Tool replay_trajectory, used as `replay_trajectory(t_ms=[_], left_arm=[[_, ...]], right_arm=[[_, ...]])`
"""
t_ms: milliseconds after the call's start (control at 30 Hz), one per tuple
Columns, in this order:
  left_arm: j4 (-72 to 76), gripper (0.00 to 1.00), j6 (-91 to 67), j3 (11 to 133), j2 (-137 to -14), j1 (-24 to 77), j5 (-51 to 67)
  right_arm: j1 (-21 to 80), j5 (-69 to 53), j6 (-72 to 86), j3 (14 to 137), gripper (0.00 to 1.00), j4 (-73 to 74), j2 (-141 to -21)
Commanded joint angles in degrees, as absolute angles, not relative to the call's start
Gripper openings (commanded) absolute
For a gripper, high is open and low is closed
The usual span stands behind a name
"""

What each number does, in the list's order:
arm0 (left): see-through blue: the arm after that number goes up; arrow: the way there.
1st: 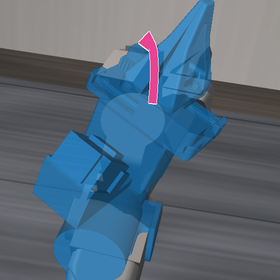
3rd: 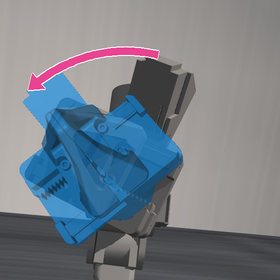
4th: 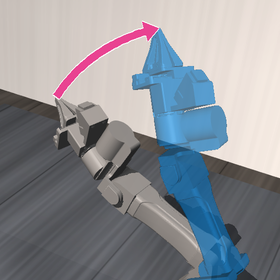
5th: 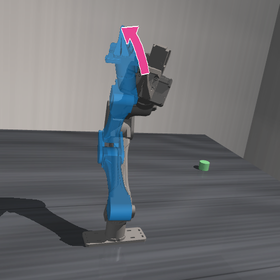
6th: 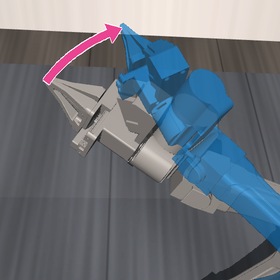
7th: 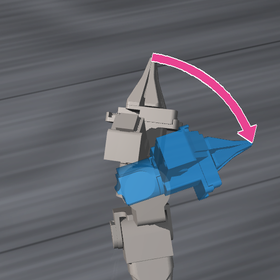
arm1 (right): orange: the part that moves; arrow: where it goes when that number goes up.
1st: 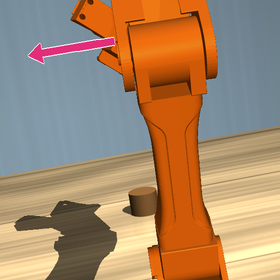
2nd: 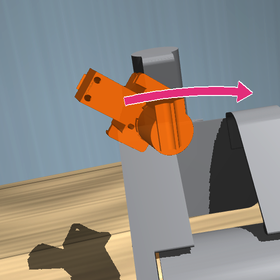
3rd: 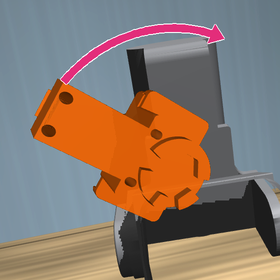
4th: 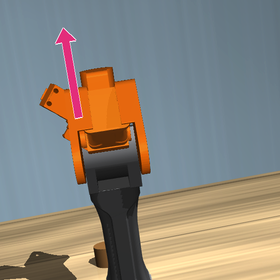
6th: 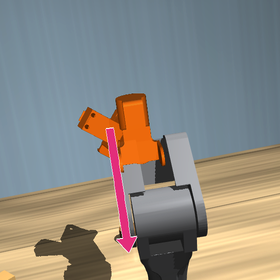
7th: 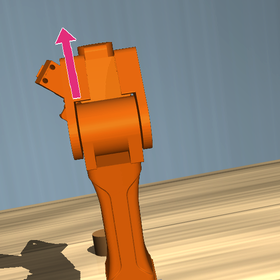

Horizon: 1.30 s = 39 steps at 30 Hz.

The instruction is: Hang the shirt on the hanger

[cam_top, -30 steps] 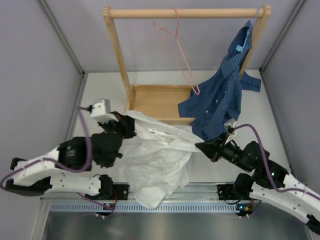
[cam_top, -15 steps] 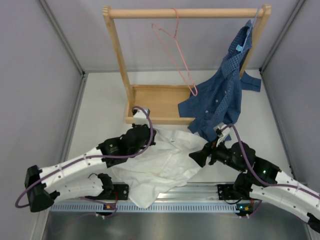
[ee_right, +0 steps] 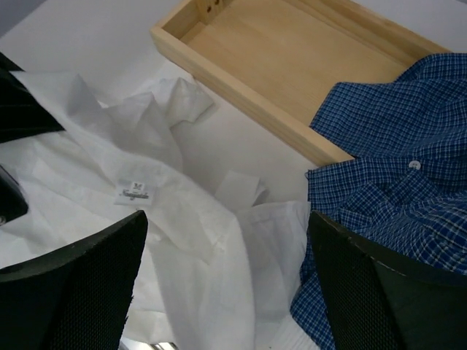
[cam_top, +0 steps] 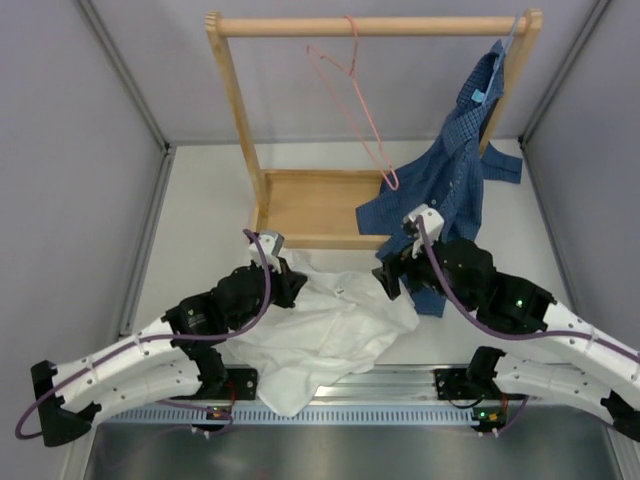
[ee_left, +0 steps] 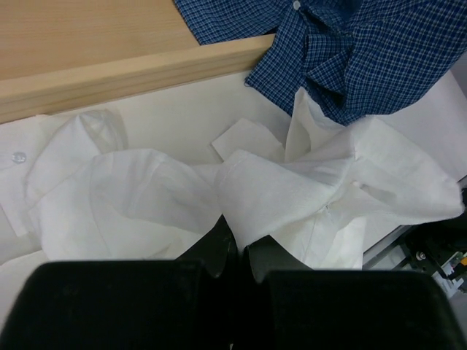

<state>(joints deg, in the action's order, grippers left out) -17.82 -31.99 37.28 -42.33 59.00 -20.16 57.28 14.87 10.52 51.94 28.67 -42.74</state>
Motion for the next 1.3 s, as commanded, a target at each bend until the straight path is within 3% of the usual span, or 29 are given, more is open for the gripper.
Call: replay_trajectory(t_ms=[0,333,500,600,633,700,900,1000,1133,1267], left_arm=[[-19.85,0.0,-31.73,39.02,-38.77,58.97,-20.22],[-21.79,0.0,-30.5,41.13,-37.79,58.97,-17.93],[-21.88,0.0,-29.53,42.71,-37.97,58.97,-16.61],[-23.55,0.0,-29.62,44.99,-37.88,58.97,-18.8],[-24.42,0.0,-29.53,46.13,-38.05,58.97,-21.16],[-27.59,0.0,-28.39,51.66,-39.81,58.97,-24.33],[-38.57,0.0,-19.97,81.49,-54.38,58.98,-40.49],[-38.58,0.0,-18.98,87.78,-62.03,59.06,-40.45],[-32.11,0.0,-28.37,79.4,-68.11,61.86,-33.41],[-17.51,0.0,-33.99,66.37,-73.11,76.35,-36.9]], right_arm=[[57.83,17.5,6.07,53.01,0.88,25.85,-45.26],[56.95,-6.83,-5.01,52.91,0.77,19.87,-60.02],[56.69,-1.88,-6.06,52.73,0.65,13.11,-64.94],[56.51,0.86,-5.63,55.0,0.38,12.39,-66.62],[56.6,2.01,-5.1,55.89,0.16,13.26,-66.45],[56.6,5.6,-4.31,58.95,0.02,14.58,-65.13],[57.13,14.85,4.3,71.6,0.0,22.4,-56.17],[58.27,24.82,7.72,74.09,0.0,28.01,-55.02],[58.36,36.02,21.68,67.69,0.0,36.46,-52.13],[58.36,39.02,31.72,54.36,0.0,41.04,-45.45]])
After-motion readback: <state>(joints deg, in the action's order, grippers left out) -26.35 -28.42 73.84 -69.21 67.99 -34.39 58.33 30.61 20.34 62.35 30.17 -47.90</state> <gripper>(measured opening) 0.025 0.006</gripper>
